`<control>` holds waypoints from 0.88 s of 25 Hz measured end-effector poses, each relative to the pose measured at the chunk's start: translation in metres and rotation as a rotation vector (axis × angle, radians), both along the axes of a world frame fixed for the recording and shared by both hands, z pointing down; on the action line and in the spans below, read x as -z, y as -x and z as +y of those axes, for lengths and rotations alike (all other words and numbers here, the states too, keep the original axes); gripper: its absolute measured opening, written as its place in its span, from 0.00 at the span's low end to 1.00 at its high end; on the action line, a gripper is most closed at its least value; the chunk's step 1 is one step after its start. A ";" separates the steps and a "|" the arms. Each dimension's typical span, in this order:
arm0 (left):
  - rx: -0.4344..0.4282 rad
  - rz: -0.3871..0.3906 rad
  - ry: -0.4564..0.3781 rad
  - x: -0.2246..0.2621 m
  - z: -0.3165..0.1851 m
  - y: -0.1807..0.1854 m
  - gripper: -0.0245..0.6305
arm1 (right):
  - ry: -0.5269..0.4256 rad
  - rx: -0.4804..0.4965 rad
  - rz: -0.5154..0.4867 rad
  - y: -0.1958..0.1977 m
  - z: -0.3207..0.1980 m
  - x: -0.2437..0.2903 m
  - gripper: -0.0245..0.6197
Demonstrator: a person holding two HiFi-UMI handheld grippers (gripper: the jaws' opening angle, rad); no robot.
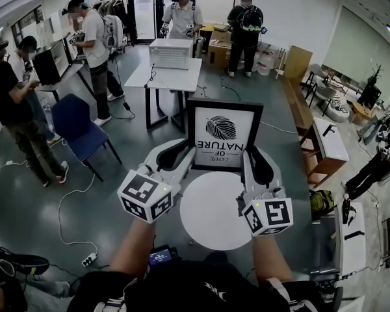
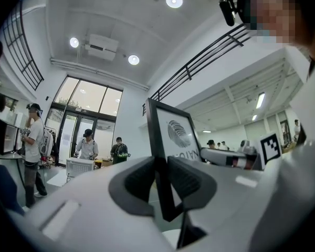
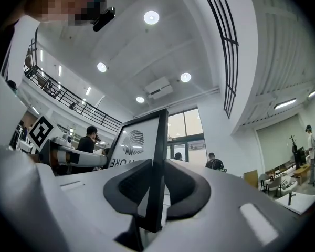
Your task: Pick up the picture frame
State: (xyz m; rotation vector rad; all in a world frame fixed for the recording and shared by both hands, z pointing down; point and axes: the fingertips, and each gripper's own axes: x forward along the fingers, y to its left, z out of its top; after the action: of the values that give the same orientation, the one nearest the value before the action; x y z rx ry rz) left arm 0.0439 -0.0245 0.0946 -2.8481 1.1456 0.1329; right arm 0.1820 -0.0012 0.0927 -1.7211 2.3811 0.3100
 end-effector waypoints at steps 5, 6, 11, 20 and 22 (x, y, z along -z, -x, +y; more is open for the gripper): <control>-0.004 0.006 -0.005 0.003 0.001 0.002 0.16 | 0.003 0.005 -0.009 0.002 -0.002 0.000 0.14; -0.002 0.011 -0.006 0.004 0.001 0.003 0.16 | -0.002 0.005 -0.008 0.003 -0.001 0.001 0.14; 0.003 0.027 -0.012 0.007 0.004 0.005 0.16 | -0.017 0.009 0.014 0.005 0.004 0.007 0.14; -0.022 0.038 -0.004 0.008 0.006 0.011 0.16 | 0.012 -0.011 0.015 0.010 0.008 0.008 0.14; -0.029 0.039 -0.002 0.011 0.008 0.011 0.16 | 0.013 -0.016 0.019 0.010 0.010 0.011 0.14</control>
State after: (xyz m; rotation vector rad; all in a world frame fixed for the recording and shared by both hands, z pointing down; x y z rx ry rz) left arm 0.0333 -0.0166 0.0840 -2.8738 1.1105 0.1922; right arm 0.1716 0.0090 0.0819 -1.7521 2.3888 0.3154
